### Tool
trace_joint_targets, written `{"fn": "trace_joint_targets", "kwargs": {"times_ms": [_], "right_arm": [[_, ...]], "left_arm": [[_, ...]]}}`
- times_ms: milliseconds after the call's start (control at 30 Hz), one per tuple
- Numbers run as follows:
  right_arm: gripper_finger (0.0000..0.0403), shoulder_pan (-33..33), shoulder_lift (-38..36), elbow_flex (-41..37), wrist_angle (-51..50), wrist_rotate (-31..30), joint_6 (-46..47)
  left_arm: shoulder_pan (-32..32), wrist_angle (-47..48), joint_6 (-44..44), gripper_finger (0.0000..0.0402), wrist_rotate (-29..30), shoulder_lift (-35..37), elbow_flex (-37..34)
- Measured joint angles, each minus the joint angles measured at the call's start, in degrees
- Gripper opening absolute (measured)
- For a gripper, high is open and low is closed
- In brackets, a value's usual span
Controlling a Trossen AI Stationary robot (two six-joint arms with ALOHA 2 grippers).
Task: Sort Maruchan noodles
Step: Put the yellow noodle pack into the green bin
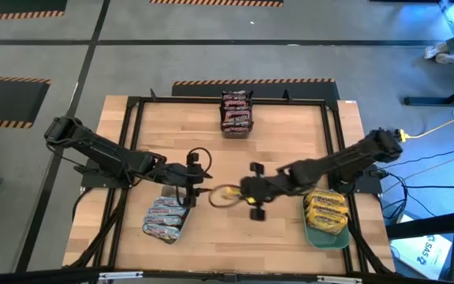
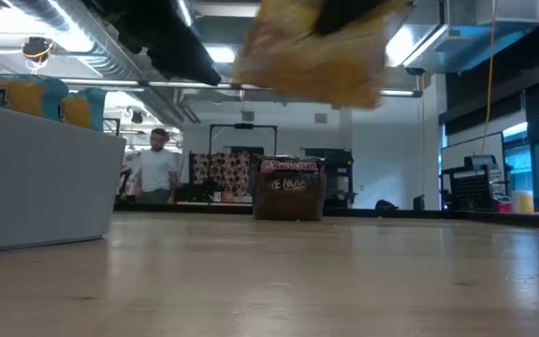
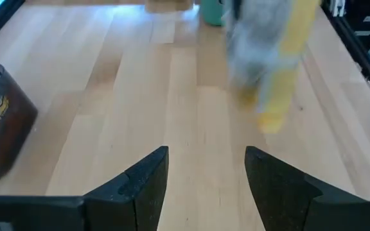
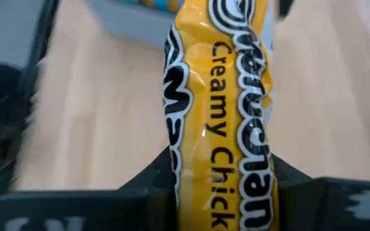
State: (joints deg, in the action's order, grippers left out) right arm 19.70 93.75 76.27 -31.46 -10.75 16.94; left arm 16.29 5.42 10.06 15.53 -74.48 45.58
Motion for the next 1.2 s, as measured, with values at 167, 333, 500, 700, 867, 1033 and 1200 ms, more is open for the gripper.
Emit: {"fn": "trace_joint_targets", "kwargs": {"times_ms": [167,333,500,700,867,1033,1200], "right_arm": [[0.0098,7.0,-4.3,0.0,-10.9,1.7,8.4],[0.0093,15.6,-7.4,-1.6,-16.9,1.7,19.4],[0.0096,24.7,-12.6,-6.9,-19.4,-0.6,34.7],[0.0095,33.7,-15.7,-13.7,-25.1,-0.7,53.5],[0.0096,37.9,-15.8,-16.3,-26.1,3.0,58.1],[0.0097,41.5,-15.8,-16.4,-27.3,3.4,62.4],[0.0099,46.6,-15.8,-16.4,-32.4,2.0,69.9]], "left_arm": [[0.0,-0.2,-0.3,0.0200,0.0,-0.7,0.0],[0.0,-0.9,0.2,0.0200,-0.1,-2.1,-0.1],[0.2,-1.4,0.3,0.0200,-0.1,-2.2,-0.1],[0.2,-3.2,0.1,0.0200,0.4,-2.2,-0.1],[0.0,-4.8,0.2,0.0200,1.0,-2.2,-0.1],[0.0,-6.1,0.4,0.0200,0.9,-2.2,-0.1],[0.0,-7.6,0.3,0.0200,1.6,-2.2,-0.1]]}}
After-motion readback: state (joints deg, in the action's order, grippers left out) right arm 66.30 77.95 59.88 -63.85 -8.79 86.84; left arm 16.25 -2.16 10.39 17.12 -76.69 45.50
